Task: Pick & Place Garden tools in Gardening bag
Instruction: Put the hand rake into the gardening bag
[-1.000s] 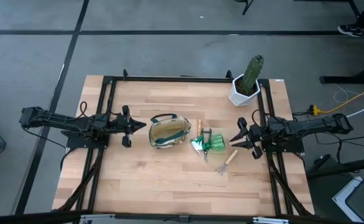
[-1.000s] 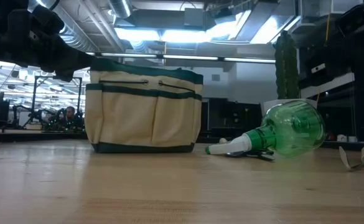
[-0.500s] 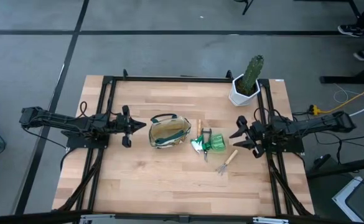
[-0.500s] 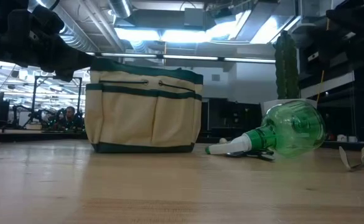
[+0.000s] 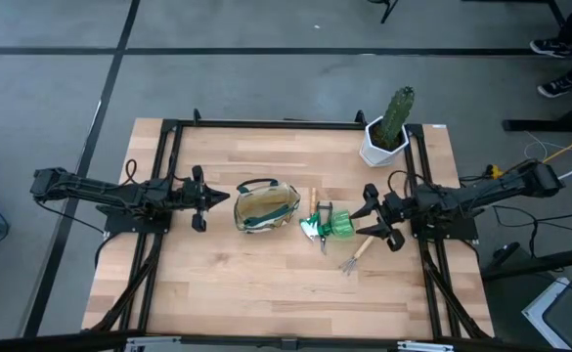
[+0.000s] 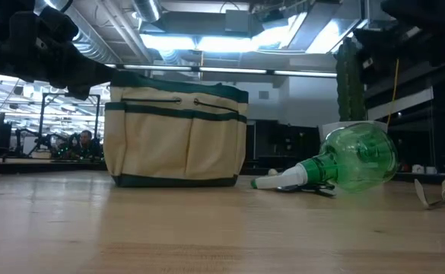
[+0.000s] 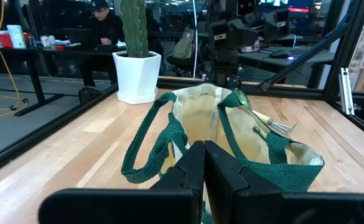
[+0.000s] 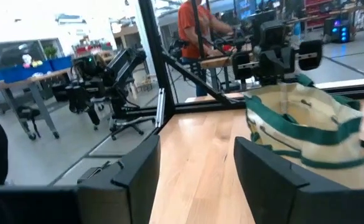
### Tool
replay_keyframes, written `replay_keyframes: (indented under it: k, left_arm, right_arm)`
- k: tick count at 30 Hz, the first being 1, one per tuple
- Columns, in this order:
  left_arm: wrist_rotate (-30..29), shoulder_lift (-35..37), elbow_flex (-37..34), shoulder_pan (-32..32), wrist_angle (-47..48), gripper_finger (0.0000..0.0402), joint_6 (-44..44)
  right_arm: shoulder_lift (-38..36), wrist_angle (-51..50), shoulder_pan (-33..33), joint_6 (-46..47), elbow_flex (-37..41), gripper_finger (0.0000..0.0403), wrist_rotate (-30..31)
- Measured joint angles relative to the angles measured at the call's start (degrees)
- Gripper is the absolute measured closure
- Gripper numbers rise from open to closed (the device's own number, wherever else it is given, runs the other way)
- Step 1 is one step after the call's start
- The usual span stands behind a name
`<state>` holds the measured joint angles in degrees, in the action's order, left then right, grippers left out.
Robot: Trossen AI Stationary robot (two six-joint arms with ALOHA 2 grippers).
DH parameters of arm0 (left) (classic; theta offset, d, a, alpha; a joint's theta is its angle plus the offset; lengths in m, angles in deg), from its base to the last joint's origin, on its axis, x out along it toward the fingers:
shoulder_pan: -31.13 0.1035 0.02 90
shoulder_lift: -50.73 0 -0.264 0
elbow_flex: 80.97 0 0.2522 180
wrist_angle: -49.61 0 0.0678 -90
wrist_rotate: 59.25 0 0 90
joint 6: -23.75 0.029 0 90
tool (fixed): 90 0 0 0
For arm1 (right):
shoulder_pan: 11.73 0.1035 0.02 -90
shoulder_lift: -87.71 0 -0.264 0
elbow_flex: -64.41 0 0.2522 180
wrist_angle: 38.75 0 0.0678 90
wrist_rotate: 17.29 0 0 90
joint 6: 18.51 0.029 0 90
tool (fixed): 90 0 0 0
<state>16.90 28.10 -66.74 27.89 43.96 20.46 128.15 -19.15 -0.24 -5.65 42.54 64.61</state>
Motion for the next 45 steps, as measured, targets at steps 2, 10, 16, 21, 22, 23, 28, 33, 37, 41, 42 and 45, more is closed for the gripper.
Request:
replay_keyframes:
  k: [2, 10, 16, 21, 22, 23, 28, 33, 37, 41, 42, 45]
  left_arm:
    - [0.0, 0.0, 0.0, 0.0, 0.0, 0.0398, 0.0]
    - [0.0, 0.0, 0.0, 0.0, 0.0, 0.0398, 0.0]
    - [0.0, 0.0, 0.0, 0.0, 0.0, 0.0398, 0.0]
    - [0.0, 0.0, 0.0, 0.0, 0.0, 0.0398, 0.0]
    - [0.0, 0.0, 0.0, 0.0, 0.0, 0.0398, 0.0]
    - [0.0, 0.0, 0.0, 0.0, 0.0, 0.0398, 0.0]
    - [0.0, 0.0, 0.0, 0.0, 0.0, 0.0398, 0.0]
    - [0.0, 0.0, 0.0, 0.0, 0.0, 0.0398, 0.0]
    - [0.0, 0.0, 0.0, 0.0, 0.0, 0.0398, 0.0]
    - [0.0, 0.0, 0.0, 0.0, 0.0, 0.0398, 0.0]
    - [0.0, 0.0, 0.0, 0.0, 0.0, 0.0398, 0.0]
    - [0.0, 0.0, 0.0, 0.0, 0.0, 0.0398, 0.0]
  right_arm:
    - [3.0, 0.0, 0.7, 0.0, -2.2, 0.0198, 0.0]
    - [14.4, -1.9, 7.0, 1.2, -9.9, 0.0198, -6.3]
    - [20.3, -12.7, 16.4, 2.7, -16.7, 0.0199, -7.4]
    - [22.7, -24.3, 21.6, 2.8, -19.8, 0.0199, -6.0]
    - [23.0, -26.0, 22.2, 2.8, -19.8, 0.0199, -5.2]
    - [23.2, -27.7, 22.8, 2.8, -19.8, 0.0199, -4.4]
    - [24.0, -35.7, 24.3, 2.7, -19.8, 0.0199, -0.6]
    - [25.1, -41.4, 24.3, -1.6, -19.8, 0.0199, 3.8]
    - [26.7, -43.8, 24.2, -6.3, -19.8, 0.0199, 5.7]
    - [28.9, -44.4, 24.1, -10.2, -19.8, 0.0199, 9.7]
    - [29.5, -44.5, 24.1, -10.9, -19.8, 0.0199, 10.6]
    - [31.3, -44.6, 24.1, -12.5, -19.8, 0.0199, 12.7]
